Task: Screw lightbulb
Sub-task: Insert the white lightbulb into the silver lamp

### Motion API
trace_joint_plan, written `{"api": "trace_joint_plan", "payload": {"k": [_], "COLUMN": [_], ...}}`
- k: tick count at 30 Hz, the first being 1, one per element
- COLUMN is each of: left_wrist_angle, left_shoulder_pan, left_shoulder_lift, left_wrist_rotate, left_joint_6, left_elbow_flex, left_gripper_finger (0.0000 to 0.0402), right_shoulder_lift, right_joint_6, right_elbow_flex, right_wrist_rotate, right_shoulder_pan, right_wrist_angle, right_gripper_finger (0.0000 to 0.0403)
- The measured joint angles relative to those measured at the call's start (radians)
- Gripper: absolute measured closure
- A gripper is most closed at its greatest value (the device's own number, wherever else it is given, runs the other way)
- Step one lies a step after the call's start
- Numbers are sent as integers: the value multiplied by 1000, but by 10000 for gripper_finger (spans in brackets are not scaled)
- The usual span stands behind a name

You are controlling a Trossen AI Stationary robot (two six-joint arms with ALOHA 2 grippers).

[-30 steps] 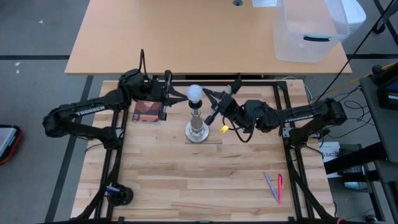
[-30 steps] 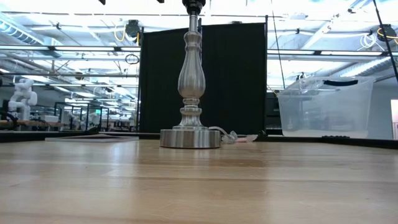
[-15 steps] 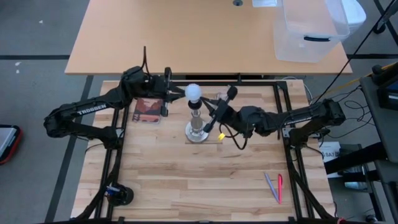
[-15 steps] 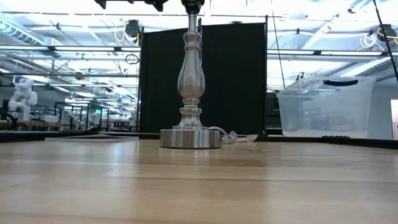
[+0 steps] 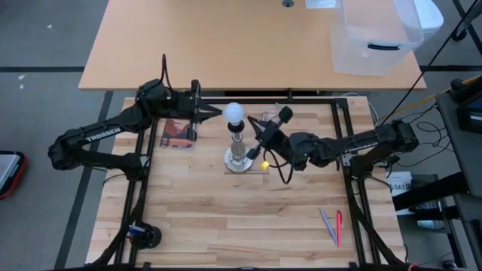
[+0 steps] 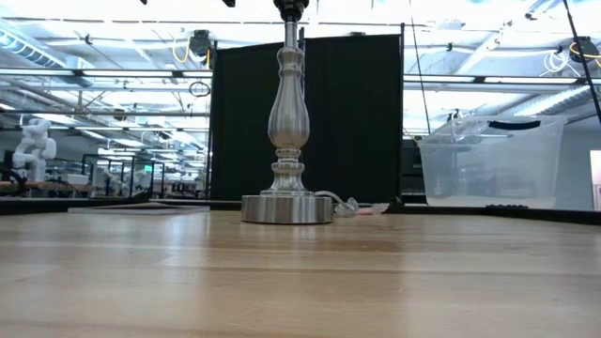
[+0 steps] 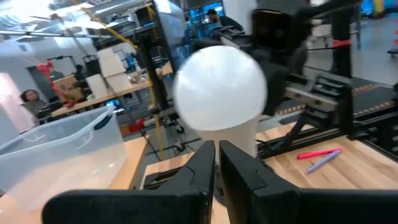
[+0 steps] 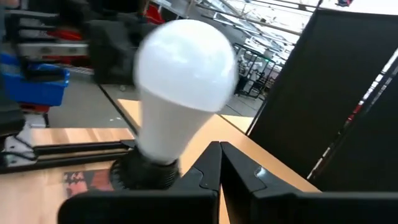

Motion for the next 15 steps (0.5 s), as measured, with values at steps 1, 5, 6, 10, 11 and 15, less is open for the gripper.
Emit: {"api": "trace_joint_plan", "payload": {"k": [1, 5, 6, 10, 11, 15], "left_wrist_angle": [-1, 0, 5, 52, 54, 55], "left_shoulder_pan": [-7, -40, -49, -76, -79, -84], "left_shoulder_lift": [0, 0, 0, 0, 0, 0], "left_wrist_rotate": [5, 7, 7, 8, 9, 9], "left_joint_6": [1, 19, 20, 21, 21, 21], "left_elbow_flex": [0, 0, 0, 0, 0, 0], "left_gripper_finger": [372, 372, 372, 372, 372, 372], "right_shoulder_lift": [0, -1, -1, -1, -1, -2], "right_joint_6": [0, -1, -1, -6, -10, -35], "right_elbow_flex": [0, 0, 0, 0, 0, 0], "right_wrist_rotate": [-1, -6, -10, -95, -109, -124], "right_shoulder_pan": [-8, -46, -54, -87, -94, -118], "right_wrist_angle": [8, 20, 24, 62, 73, 105], "right_gripper_finger": [403, 403, 403, 403, 403, 403]}}
